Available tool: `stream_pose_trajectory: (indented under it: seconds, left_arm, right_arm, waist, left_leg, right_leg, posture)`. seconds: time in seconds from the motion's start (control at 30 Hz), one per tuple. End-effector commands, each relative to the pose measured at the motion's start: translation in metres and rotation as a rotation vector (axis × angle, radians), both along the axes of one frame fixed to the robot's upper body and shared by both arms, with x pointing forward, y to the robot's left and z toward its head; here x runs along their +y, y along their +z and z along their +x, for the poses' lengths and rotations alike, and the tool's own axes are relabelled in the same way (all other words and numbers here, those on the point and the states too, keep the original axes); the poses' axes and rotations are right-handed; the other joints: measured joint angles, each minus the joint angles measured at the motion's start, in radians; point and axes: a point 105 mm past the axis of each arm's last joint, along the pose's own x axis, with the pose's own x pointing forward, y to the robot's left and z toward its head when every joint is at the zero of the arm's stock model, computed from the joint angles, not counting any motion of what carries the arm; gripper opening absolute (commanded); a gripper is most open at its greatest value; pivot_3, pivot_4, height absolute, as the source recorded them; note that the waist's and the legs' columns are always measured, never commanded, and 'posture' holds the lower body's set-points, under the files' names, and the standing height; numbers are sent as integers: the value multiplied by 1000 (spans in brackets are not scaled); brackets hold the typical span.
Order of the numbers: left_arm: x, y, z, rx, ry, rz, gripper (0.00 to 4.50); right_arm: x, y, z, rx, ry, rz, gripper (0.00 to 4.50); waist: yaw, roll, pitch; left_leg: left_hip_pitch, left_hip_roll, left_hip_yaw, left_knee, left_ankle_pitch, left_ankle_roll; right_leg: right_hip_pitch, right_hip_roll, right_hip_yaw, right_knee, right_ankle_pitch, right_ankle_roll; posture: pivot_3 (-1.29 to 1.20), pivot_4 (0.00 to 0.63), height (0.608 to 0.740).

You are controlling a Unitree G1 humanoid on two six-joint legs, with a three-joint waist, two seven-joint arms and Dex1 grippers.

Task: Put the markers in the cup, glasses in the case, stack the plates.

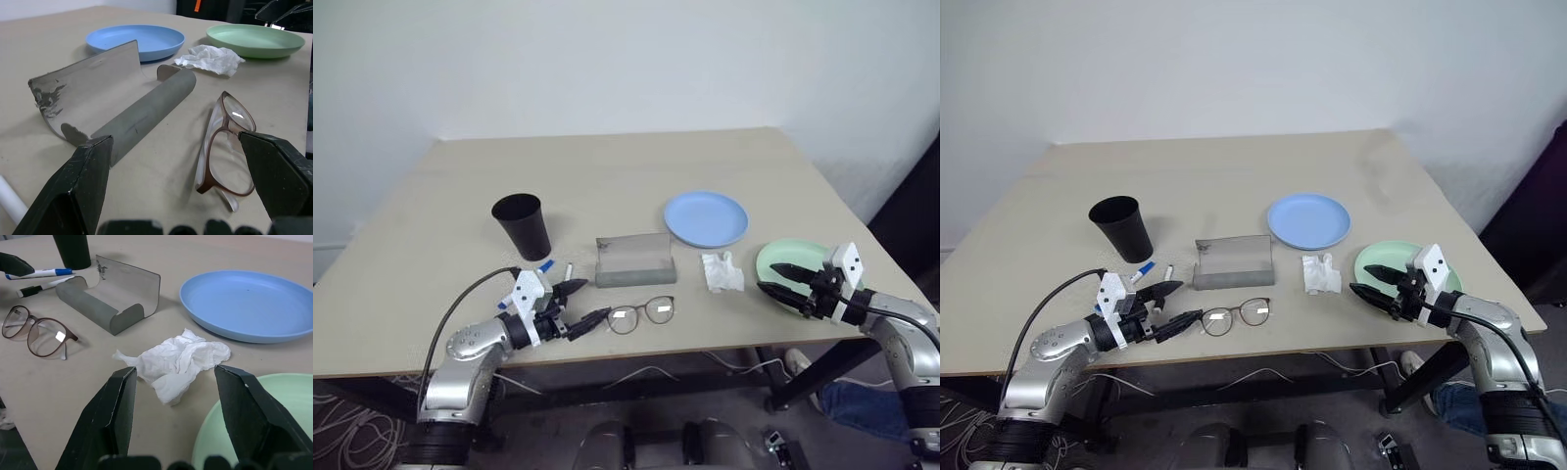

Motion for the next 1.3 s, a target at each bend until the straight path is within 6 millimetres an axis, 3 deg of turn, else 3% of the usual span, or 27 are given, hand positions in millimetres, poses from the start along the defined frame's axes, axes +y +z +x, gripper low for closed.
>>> stream_pose_trajectory:
  seconds: [0.03,0.47,0.73,1.0,1.3]
  left_arm:
    - [-6,11,-2,-52,-17,-4,4344]
    - [-2,8,-14,-41,-24,17,4344]
    - [3,9,-7,-36,-37,32,4344]
    - [-6,19,4,-59,-99,19,4344]
    - [-27,21,0,-47,-151,-27,4344]
  right_arm:
    - [0,18,3,-54,31,-24,2750]
    - [-5,15,-5,-20,42,-79,2750]
    - [0,9,-12,-13,-1,-70,2750]
    - [6,11,-6,-36,-36,-77,2750]
    - [1,9,12,-77,-165,-200,2750]
  waist:
    - [0,0,0]
    - [0,0,0]
    - [0,1,1]
    - [0,4,0]
    - [0,4,0]
  left_leg:
    - [0,0,0,0,0,0]
    - [0,2,0,1,0,0]
    - [-1,3,-1,1,0,0]
    - [-4,9,-4,-5,0,0]
    - [-3,7,-2,-4,0,0]
  right_leg:
    - [0,0,0,0,0,0]
    - [0,0,-2,-2,0,0]
    - [0,0,-4,-4,0,0]
    - [6,0,-19,-22,0,0]
    - [4,0,-19,-20,0,1]
  posture:
    - [0,0,740]
    - [0,0,740]
    - [0,0,740]
    - [0,0,740]
    - [0,0,740]
